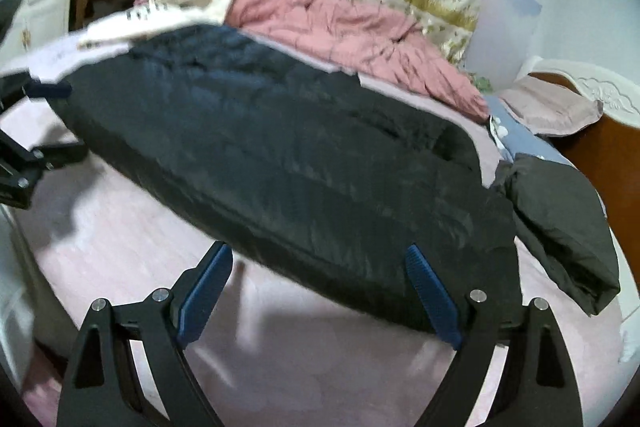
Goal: Fold large clothes
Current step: 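Grasp the jacket end with the left gripper while the right gripper grasps it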
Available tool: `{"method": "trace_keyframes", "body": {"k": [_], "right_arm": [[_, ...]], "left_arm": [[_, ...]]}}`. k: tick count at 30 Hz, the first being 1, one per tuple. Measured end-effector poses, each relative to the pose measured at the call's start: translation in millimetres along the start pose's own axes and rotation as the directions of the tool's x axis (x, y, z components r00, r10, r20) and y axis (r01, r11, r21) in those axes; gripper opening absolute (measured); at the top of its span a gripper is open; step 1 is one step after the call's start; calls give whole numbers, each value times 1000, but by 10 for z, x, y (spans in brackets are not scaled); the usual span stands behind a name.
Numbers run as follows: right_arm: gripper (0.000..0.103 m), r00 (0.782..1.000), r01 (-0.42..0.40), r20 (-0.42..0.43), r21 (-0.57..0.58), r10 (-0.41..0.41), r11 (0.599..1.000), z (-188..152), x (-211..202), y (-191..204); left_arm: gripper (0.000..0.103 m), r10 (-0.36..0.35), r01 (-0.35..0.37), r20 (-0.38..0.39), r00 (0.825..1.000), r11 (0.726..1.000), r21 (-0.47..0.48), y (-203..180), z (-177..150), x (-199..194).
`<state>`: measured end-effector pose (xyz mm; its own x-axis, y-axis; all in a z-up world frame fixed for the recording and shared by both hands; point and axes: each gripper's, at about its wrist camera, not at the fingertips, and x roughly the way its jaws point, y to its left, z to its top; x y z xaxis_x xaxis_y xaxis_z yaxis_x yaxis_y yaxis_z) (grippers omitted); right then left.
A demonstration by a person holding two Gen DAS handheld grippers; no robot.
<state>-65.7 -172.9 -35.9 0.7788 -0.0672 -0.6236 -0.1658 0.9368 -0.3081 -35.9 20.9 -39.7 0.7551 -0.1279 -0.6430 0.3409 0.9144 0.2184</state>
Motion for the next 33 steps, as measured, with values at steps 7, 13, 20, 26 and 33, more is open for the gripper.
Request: {"method": "trace_keyframes", "body": {"k": [7,13,20,26,33], "right_arm": [[90,998,49,-26,-30,-50,998,-20,84,36],[90,986,163,-22,-10,-163,987,8,139,28],[45,986,169,-18,63,-169,983,-7,126,-130],[13,994,107,2,153,-109,982,-19,-26,-280],[13,999,39,-24,168,-35,985,-262,-615,-230]], "left_arm": [[95,91,-92,8,996,994,54,-43,-37,97],[95,130,-130,17,991,991,31,14,12,207],[37,236,-236,45,971,972,4,145,-10,159],[8,249,-250,103,963,968,-8,164,-10,-76],[10,191,-189,30,981,981,-48,135,-211,-600]]}}
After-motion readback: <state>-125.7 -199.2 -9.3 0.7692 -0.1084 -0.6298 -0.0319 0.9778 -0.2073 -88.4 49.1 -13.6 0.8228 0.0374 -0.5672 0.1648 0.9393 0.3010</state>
